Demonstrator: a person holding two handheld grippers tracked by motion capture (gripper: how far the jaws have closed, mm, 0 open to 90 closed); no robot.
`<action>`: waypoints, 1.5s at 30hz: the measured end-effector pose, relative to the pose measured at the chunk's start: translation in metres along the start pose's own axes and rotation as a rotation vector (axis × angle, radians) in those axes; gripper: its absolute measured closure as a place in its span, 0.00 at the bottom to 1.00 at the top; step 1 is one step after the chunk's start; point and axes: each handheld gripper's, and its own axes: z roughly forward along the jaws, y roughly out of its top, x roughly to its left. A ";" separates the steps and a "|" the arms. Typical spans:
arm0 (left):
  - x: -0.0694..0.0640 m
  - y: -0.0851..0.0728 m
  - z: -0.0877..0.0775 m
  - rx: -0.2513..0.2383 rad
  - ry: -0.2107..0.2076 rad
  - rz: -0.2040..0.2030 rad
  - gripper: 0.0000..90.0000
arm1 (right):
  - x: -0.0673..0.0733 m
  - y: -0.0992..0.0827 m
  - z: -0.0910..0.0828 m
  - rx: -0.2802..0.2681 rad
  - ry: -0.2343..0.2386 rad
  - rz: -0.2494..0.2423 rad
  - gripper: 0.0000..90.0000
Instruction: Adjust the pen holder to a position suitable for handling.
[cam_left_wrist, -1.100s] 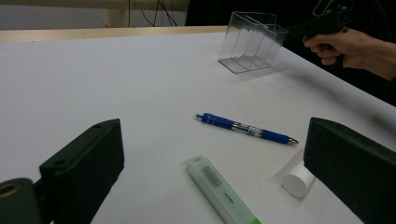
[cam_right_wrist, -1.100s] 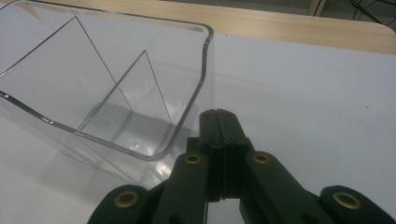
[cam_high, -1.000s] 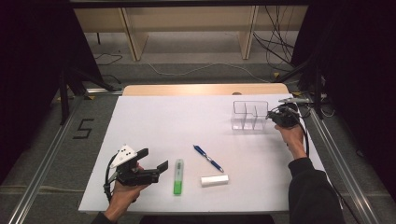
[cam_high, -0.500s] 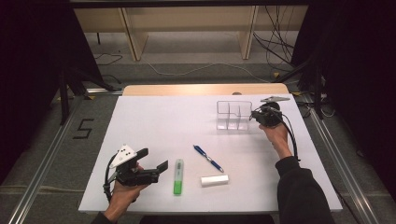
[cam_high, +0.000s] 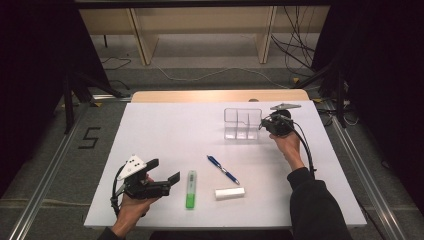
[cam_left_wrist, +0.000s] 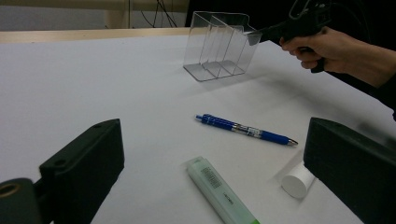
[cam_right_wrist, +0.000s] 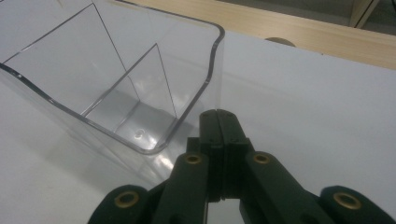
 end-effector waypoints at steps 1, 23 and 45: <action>0.000 0.000 0.000 0.000 0.000 0.000 0.05 | 0.004 0.000 0.002 0.007 0.006 0.001 1.00; 0.000 0.000 0.000 -0.009 0.001 -0.009 0.05 | 0.036 0.011 0.016 0.008 0.047 -0.029 1.00; 0.000 0.000 -0.001 -0.008 0.000 -0.008 0.05 | 0.056 0.017 0.029 0.021 0.067 -0.052 1.00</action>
